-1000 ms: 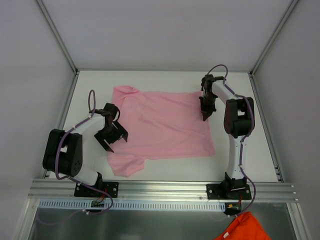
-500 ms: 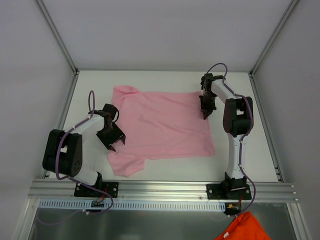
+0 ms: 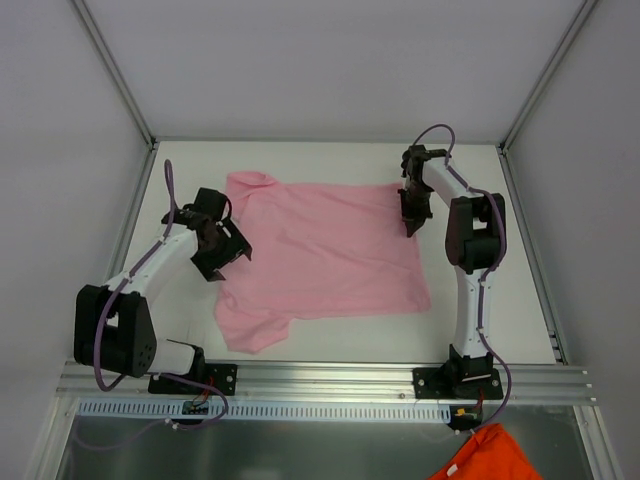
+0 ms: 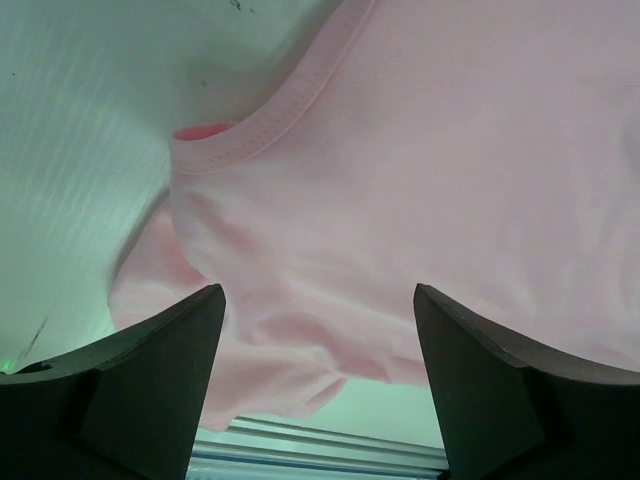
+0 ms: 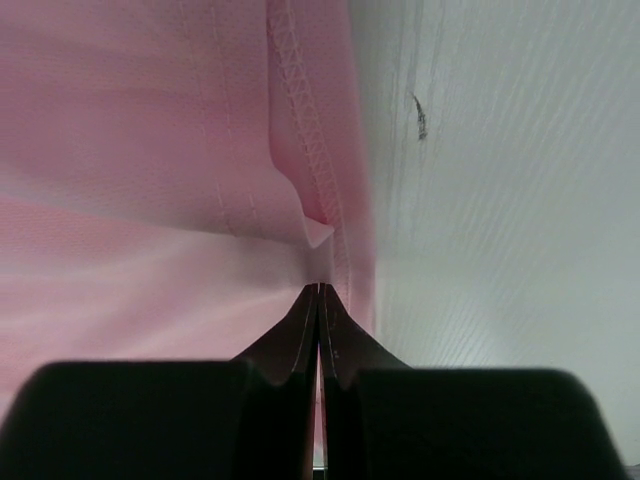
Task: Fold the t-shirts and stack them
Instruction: Flatten out the tshirt
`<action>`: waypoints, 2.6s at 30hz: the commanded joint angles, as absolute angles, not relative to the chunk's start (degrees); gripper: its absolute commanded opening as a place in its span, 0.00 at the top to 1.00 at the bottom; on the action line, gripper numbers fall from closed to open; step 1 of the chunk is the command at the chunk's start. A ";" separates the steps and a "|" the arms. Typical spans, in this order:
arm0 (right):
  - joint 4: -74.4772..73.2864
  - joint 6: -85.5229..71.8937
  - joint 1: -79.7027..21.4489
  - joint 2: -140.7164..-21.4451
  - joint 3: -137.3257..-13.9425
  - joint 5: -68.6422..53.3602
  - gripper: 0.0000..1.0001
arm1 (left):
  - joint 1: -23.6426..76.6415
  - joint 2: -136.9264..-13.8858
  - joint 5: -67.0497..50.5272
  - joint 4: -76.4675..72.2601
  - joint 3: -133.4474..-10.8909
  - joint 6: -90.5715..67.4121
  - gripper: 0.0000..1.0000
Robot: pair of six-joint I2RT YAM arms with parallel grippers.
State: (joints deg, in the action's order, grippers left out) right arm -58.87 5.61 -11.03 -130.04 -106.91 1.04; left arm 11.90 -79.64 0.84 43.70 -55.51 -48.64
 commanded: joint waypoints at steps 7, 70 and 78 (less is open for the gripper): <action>-61.70 6.06 -11.25 -130.08 -110.47 1.84 0.99 | 11.78 -80.85 -10.96 33.50 -50.11 -45.52 0.34; -63.02 4.66 -15.29 -115.67 -98.19 -5.36 0.99 | 9.67 -94.31 -11.78 34.02 -50.27 -46.85 1.00; -61.08 3.95 -16.43 -114.52 -91.15 -7.21 0.99 | 9.67 -94.48 -11.43 33.75 -50.27 -46.85 1.00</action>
